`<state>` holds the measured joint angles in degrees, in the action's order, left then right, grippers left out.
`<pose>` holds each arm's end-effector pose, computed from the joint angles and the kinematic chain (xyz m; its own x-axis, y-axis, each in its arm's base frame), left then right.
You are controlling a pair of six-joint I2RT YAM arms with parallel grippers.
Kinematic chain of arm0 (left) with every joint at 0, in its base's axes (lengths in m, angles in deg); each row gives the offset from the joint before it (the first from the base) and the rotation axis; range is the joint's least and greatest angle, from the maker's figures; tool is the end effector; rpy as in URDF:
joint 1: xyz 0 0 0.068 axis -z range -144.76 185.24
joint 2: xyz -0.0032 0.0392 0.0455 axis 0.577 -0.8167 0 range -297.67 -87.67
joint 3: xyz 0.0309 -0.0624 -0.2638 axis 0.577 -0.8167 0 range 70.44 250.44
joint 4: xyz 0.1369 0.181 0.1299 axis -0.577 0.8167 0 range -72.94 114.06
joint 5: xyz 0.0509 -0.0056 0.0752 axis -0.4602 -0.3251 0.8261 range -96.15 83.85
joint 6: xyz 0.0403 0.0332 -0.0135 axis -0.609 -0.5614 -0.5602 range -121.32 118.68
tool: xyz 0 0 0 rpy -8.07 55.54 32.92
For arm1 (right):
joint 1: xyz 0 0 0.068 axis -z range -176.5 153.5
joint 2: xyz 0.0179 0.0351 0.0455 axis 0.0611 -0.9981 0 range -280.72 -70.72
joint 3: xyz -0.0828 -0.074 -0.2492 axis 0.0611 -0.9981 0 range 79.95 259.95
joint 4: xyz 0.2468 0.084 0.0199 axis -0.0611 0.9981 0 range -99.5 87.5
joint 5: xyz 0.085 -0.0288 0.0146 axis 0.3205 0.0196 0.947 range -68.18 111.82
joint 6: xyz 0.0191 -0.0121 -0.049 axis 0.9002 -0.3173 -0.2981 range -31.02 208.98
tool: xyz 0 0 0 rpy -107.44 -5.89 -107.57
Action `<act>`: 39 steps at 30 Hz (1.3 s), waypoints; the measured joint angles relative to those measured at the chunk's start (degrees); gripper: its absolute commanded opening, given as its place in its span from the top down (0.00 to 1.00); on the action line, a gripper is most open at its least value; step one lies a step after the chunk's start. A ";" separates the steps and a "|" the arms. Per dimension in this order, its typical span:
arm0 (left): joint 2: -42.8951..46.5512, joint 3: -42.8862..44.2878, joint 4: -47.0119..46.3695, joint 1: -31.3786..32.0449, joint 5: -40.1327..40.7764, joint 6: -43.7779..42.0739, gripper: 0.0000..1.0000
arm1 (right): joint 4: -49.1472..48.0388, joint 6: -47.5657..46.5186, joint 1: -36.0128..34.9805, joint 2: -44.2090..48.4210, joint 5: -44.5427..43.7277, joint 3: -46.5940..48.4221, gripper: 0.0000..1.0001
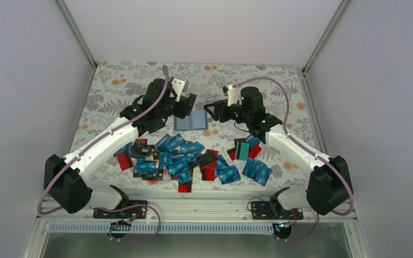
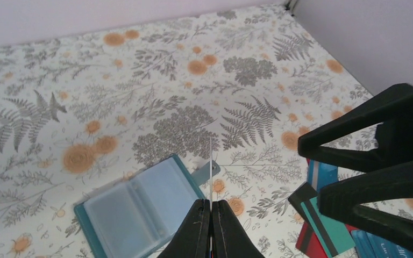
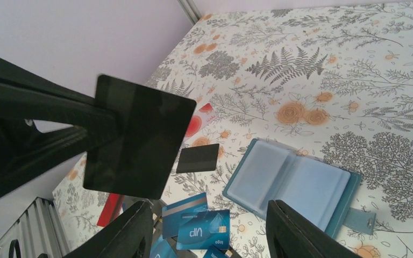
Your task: Put the credit cards into the card holder
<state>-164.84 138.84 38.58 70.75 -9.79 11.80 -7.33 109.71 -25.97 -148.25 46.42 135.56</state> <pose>0.2489 -0.1804 0.3376 -0.5415 0.1081 -0.8337 0.5148 0.8267 -0.2272 0.2624 0.1653 0.2920 -0.6077 0.0261 -0.7937 -0.6021 0.6366 0.4819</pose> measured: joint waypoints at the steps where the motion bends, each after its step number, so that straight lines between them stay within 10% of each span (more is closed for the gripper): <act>1: -0.52 -0.15 -0.17 -0.28 -0.09 0.42 0.98 | -0.04 0.33 0.00 -0.28 0.02 0.17 0.45; 39: -27.85 -4.17 -12.98 -15.89 -21.97 19.28 0.98 | 12.41 5.75 -0.04 -40.04 -0.61 20.70 0.53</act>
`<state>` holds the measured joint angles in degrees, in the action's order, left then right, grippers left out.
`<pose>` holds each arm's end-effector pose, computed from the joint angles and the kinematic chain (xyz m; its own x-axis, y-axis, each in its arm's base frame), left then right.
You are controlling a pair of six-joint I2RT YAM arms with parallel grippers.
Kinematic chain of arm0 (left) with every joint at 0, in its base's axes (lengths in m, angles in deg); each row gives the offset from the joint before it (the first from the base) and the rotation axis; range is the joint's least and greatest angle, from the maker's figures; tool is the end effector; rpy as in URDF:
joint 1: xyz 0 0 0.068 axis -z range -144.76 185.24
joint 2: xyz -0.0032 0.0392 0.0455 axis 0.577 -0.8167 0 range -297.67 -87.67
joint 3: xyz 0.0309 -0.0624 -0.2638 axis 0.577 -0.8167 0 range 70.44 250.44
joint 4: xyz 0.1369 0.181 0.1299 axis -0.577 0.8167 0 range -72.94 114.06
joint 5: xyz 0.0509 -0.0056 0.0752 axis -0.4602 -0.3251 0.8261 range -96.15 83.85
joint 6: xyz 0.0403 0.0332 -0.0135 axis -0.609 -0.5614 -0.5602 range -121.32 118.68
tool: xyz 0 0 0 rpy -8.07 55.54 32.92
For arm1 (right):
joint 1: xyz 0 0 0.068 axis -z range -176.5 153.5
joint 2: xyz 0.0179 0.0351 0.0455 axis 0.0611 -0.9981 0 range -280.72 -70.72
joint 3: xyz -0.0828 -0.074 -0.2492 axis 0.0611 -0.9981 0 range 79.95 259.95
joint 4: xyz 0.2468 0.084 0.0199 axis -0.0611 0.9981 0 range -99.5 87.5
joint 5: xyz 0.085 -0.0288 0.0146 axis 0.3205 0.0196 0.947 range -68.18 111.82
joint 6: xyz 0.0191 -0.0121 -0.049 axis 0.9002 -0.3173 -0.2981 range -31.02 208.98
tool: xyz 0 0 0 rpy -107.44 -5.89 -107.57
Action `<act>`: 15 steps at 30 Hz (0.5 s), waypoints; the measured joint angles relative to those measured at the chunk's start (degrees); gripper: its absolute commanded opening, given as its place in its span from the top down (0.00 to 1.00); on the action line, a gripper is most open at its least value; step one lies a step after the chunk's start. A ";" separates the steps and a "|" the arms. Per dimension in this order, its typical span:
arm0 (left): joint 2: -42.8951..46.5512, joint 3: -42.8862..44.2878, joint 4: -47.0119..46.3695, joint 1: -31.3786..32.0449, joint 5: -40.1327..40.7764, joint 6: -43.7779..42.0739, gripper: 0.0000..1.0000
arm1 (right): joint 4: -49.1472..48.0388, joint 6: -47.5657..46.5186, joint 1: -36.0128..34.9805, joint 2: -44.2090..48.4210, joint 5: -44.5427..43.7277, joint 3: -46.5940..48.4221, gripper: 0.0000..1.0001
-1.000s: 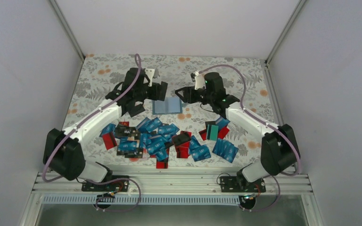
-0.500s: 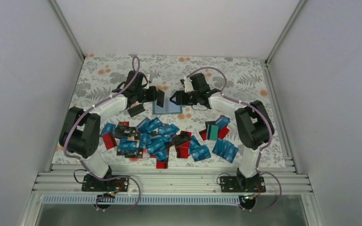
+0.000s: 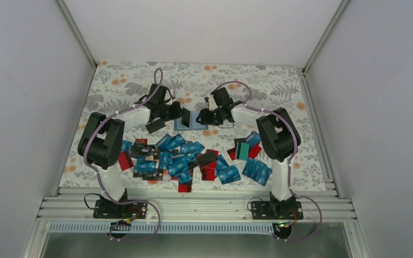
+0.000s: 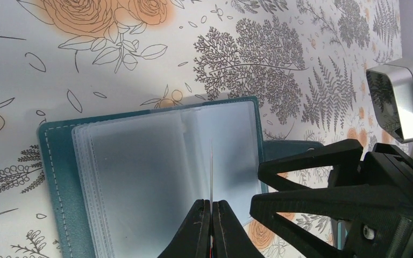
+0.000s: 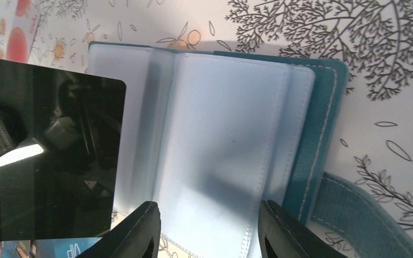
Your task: Put the credit cards into the card holder
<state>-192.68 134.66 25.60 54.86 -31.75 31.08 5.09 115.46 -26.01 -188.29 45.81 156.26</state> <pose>0.3550 -0.1429 0.1734 -0.9076 -0.1895 -0.3747 0.0968 0.7739 -0.6259 0.3634 0.2223 0.1428 -0.9338 -0.0606 -0.3525 -0.2596 0.7928 0.5514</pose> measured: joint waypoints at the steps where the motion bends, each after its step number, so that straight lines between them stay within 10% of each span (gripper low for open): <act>1: -0.09 0.00 -0.02 0.00 -0.04 0.11 0.98 | 0.26 -0.02 0.04 -0.04 -0.35 0.00 0.53; 15: -3.17 1.22 -2.29 -0.02 -1.22 1.77 0.98 | 0.85 -0.17 0.70 -0.04 -2.99 0.00 0.55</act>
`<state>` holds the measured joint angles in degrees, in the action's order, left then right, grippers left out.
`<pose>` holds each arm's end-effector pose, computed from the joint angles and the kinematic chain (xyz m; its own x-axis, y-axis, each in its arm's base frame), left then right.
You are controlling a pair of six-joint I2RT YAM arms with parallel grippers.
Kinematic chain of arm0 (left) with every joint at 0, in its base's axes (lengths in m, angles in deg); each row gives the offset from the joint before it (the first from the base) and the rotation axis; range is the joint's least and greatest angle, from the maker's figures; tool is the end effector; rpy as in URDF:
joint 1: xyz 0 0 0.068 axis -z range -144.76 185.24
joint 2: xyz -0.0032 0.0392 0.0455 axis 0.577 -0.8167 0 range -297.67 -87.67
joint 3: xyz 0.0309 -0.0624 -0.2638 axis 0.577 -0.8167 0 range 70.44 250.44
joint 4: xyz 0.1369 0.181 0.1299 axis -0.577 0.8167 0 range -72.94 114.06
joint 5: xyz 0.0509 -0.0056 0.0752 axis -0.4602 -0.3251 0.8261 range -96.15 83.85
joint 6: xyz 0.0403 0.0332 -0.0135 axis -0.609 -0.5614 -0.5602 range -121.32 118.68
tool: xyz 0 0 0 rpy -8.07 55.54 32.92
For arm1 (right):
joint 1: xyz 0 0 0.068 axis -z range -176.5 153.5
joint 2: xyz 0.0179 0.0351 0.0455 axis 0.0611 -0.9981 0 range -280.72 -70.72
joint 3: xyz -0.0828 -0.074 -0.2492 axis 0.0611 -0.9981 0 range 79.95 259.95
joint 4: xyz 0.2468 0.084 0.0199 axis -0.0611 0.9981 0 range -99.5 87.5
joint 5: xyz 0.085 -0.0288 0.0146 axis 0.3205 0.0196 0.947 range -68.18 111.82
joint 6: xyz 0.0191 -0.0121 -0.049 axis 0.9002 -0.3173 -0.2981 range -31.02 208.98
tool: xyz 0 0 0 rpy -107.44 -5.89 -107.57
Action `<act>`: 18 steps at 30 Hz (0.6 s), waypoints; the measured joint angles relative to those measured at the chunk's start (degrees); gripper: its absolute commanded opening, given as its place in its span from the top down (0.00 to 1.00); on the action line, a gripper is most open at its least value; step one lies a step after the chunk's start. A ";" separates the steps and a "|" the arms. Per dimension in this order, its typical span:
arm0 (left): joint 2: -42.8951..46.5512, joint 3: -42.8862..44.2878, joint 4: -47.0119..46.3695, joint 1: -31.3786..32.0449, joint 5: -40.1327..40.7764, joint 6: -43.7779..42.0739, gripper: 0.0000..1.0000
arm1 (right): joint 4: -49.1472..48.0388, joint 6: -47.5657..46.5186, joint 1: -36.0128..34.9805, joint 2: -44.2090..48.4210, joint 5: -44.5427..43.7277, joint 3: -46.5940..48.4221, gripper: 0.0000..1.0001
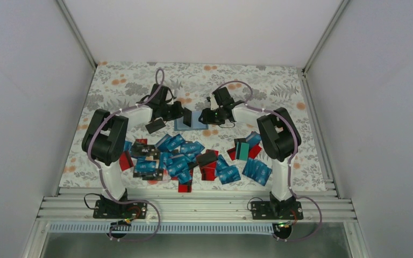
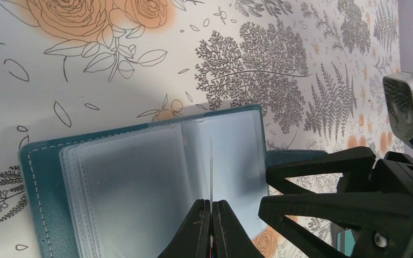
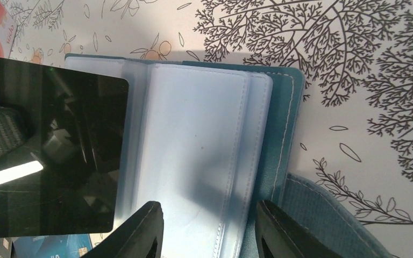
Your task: Put the credit cards into the card holder
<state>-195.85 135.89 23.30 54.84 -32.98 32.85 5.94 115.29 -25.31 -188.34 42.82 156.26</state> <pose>0.3645 -0.1469 0.1623 -0.9128 -0.2070 -0.3520 0.0795 0.7554 -0.6504 0.3661 0.2159 0.1410 -0.9325 -0.0408 -0.3587 -0.2330 0.8270 0.5116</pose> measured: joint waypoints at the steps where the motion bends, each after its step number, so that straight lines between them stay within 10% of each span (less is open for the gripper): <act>1: -0.26 0.04 -0.20 0.00 -0.02 0.02 0.98 | 0.00 0.00 0.00 0.00 0.00 0.00 0.55; 18: -1.49 0.57 -1.16 -0.17 -0.57 0.98 0.98 | -2.34 -0.24 0.17 1.44 -0.63 -3.39 0.59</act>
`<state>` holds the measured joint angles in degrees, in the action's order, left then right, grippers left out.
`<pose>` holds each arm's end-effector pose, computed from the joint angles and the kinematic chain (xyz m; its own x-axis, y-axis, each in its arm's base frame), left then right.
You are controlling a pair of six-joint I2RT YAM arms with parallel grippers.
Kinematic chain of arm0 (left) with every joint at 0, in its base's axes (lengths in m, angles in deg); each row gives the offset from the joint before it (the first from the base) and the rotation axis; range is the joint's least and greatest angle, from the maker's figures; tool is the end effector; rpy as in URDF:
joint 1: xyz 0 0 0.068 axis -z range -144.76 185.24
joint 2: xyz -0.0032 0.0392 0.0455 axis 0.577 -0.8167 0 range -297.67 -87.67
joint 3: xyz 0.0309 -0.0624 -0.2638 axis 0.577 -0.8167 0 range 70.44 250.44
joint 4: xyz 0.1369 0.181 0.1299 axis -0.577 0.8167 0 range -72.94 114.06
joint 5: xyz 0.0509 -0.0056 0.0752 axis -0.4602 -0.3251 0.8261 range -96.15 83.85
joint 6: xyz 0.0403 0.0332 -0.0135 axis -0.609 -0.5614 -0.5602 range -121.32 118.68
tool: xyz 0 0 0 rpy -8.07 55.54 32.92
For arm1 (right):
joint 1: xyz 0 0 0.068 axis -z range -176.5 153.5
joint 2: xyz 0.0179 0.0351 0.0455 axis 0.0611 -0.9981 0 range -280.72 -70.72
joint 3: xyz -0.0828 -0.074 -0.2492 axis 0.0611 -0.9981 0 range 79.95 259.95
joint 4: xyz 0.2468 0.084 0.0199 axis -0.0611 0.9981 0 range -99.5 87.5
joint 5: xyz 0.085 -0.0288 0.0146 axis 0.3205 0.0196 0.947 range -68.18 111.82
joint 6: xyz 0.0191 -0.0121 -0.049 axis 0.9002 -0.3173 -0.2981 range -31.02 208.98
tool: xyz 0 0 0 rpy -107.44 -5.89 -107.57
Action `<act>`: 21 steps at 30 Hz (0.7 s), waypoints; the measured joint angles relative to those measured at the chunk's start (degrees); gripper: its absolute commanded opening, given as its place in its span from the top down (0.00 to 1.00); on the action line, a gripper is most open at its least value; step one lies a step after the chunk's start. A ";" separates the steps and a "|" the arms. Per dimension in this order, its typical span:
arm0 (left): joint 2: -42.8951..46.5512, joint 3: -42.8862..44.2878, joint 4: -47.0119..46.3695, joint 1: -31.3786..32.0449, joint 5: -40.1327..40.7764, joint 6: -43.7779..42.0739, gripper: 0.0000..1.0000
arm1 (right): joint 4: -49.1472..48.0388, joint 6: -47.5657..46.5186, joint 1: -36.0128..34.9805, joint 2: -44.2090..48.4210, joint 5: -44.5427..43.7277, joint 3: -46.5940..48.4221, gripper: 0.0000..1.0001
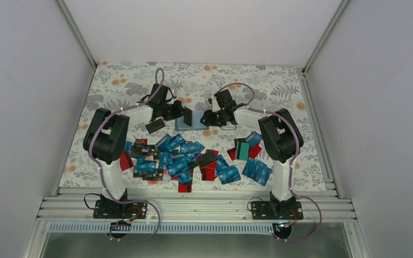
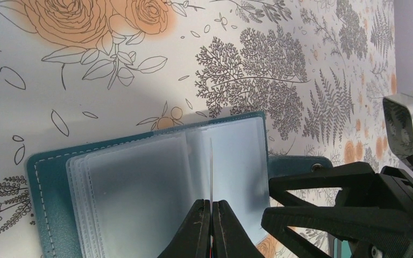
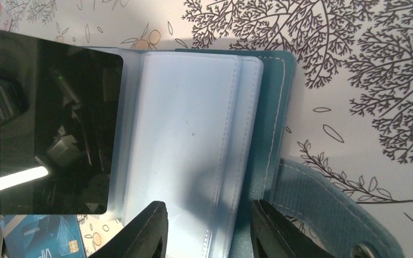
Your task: Put the credit cards into the card holder
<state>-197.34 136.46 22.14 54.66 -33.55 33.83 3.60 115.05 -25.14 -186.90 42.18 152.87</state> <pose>0.3693 -0.1476 0.1570 -0.9143 -0.2197 -0.3403 0.0674 0.7460 -0.6625 0.3587 0.2100 0.1368 -0.9281 -0.0376 -0.3704 -0.2346 0.8315 0.5036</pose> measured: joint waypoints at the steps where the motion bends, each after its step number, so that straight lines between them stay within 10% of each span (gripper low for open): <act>1: 0.00 0.07 -0.04 -0.04 -0.09 0.00 0.98 | -0.26 0.00 0.07 0.09 0.20 -0.28 0.59; 21: 0.00 0.57 -0.35 -0.09 -0.59 0.00 0.98 | 1.79 0.15 0.07 3.45 2.95 -2.43 0.59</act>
<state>-197.34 137.02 21.79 54.58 -34.14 33.83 5.39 115.20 -25.07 -183.44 45.13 150.45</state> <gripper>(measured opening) 0.026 0.411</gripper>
